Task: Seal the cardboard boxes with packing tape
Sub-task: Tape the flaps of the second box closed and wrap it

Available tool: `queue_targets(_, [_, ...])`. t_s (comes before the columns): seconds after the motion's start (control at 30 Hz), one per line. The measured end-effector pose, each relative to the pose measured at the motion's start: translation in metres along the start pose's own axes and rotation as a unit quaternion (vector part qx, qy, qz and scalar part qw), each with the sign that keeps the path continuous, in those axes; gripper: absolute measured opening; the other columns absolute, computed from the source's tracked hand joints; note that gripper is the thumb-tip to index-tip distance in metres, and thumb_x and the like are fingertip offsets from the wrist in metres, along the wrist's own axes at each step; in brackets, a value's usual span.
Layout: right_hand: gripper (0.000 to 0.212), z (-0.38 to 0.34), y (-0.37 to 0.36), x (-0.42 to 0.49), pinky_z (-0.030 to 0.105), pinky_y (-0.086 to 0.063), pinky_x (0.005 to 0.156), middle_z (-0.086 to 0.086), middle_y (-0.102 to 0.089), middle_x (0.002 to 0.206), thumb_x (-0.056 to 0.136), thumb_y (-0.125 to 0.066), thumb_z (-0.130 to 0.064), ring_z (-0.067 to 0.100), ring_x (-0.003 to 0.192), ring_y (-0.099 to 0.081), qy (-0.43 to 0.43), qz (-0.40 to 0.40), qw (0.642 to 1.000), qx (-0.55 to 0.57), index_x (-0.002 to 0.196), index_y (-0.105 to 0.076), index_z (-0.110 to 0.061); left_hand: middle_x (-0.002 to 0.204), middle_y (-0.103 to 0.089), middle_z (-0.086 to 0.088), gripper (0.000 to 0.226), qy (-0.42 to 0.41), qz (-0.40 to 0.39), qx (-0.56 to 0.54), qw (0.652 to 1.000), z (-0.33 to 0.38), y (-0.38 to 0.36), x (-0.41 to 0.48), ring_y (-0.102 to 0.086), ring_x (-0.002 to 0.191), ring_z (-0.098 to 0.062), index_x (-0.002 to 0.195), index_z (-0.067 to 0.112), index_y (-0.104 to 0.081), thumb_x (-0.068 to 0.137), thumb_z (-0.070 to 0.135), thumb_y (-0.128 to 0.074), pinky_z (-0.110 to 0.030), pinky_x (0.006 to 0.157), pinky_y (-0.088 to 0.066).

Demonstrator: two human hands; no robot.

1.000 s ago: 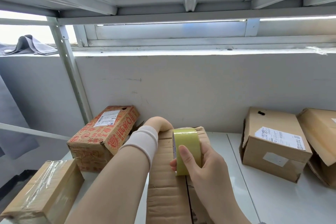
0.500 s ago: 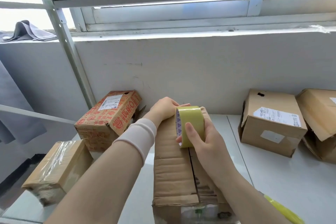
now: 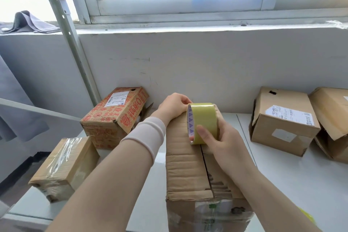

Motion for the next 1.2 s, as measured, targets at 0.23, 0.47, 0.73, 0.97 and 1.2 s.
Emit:
queue_targets(0.23, [0.029,-0.019,0.010,-0.036,0.021,-0.054,0.056,0.001,-0.071,0.066,0.072,-0.057,-0.052,0.008,0.060,-0.068,-0.025,0.033,0.996,0.073,0.085,-0.059,-0.027,0.086,-0.067,0.016,0.021,0.010,0.025,-0.003,1.000,-0.002,-0.002,-0.002,-0.060,0.100,-0.011,0.069,0.035,-0.065,0.078,0.054,-0.068,-0.033,0.089,-0.047])
queue_targets(0.47, [0.020,-0.022,0.019,-0.051,0.026,-0.055,0.070,-0.005,-0.073,0.069,0.079,-0.060,-0.037,0.007,0.068,-0.068,-0.062,0.013,0.996,0.055,0.093,-0.060,-0.023,0.104,-0.068,0.009,0.020,0.052,0.045,0.018,0.997,0.005,-0.003,-0.009,-0.057,0.104,-0.013,0.081,0.035,-0.066,0.081,0.055,-0.064,-0.027,0.076,-0.037])
queue_targets(0.73, [0.014,-0.055,0.021,-0.096,0.024,-0.055,0.051,0.001,-0.072,0.063,0.088,-0.054,-0.026,0.012,0.054,-0.066,-0.141,-0.010,0.984,0.111,0.087,-0.060,-0.014,0.104,-0.069,0.008,0.022,0.071,0.059,0.009,0.996,0.005,-0.005,-0.010,-0.058,0.105,-0.016,0.087,0.034,-0.070,0.081,0.054,-0.064,-0.028,0.077,-0.038])
queue_targets(0.97, [0.045,-0.045,0.026,-0.151,0.030,-0.056,0.054,0.007,-0.070,0.059,0.063,-0.048,-0.046,0.020,0.052,-0.067,-0.211,-0.043,0.971,0.104,0.087,-0.058,-0.010,0.105,-0.068,0.008,0.023,0.070,0.058,0.001,0.996,0.005,-0.005,-0.011,-0.057,0.105,-0.015,0.089,0.032,-0.070,0.082,0.053,-0.065,-0.027,0.078,-0.038])
queue_targets(1.2, [0.024,-0.002,0.012,-0.167,0.026,-0.052,0.050,0.010,-0.070,0.059,0.087,-0.054,-0.031,0.022,0.050,-0.066,-0.255,-0.024,0.959,0.118,0.088,-0.057,-0.007,0.098,-0.067,0.010,0.022,0.057,0.065,0.010,0.996,0.003,-0.006,-0.008,-0.057,0.101,-0.014,0.084,0.032,-0.068,0.082,0.054,-0.065,-0.028,0.076,-0.039])
Point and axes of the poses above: each hand's wrist, its own x-axis towards the middle knuckle, its own y-axis out of the back of the hand, z = x × y, the point moved 3 cm from there along x, towards the middle knuckle
